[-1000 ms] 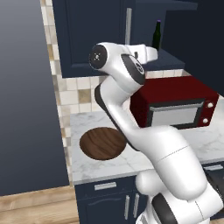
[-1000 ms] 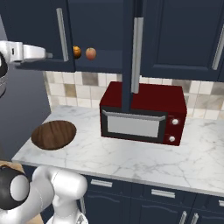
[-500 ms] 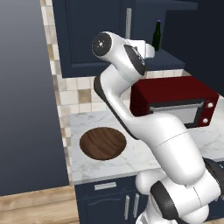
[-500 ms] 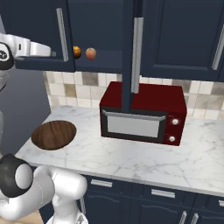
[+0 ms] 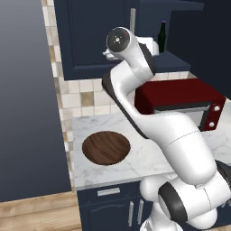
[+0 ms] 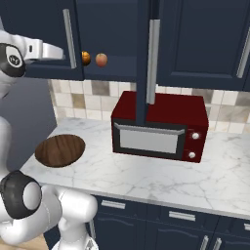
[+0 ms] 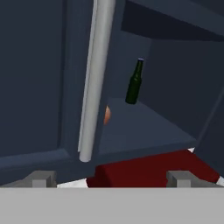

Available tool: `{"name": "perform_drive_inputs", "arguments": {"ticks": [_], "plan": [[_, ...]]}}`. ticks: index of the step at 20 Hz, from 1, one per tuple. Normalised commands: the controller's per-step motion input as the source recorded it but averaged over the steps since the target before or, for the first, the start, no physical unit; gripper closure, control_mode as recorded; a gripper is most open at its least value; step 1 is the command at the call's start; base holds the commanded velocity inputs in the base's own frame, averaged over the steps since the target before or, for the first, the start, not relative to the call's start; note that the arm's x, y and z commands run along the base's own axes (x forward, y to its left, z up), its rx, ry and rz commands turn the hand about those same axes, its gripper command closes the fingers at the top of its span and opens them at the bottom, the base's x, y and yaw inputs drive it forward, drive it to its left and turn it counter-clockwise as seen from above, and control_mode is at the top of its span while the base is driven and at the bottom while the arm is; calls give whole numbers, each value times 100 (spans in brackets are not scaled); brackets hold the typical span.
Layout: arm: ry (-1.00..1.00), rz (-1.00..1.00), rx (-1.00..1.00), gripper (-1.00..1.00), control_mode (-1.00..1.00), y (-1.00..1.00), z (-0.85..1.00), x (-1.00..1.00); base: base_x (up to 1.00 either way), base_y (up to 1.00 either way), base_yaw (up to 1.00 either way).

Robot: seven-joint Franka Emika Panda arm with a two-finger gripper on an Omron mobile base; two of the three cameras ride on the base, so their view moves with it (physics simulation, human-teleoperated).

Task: Open the cabinet. Pick the peach and orange from the cabinet and place them into the bowl. Then close the cabinet.

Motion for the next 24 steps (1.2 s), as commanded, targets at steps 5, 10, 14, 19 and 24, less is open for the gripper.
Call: {"name": "perform_drive_inputs", "arguments": {"ticks": [5, 10, 14, 19, 24], "plan": [[0, 12, 5, -100, -100, -16, 0, 12, 0, 0, 0], [0, 10, 5, -100, -100, -14, 0, 15, 0, 0, 0], [2, 14, 5, -100, -100, -1, -1, 33, 0, 0, 0], [5, 14, 6, -100, -100, 0, 0, 34, 0, 0, 0], [6, 12, 6, -100, -100, 0, 0, 38, 0, 0, 0]]}}
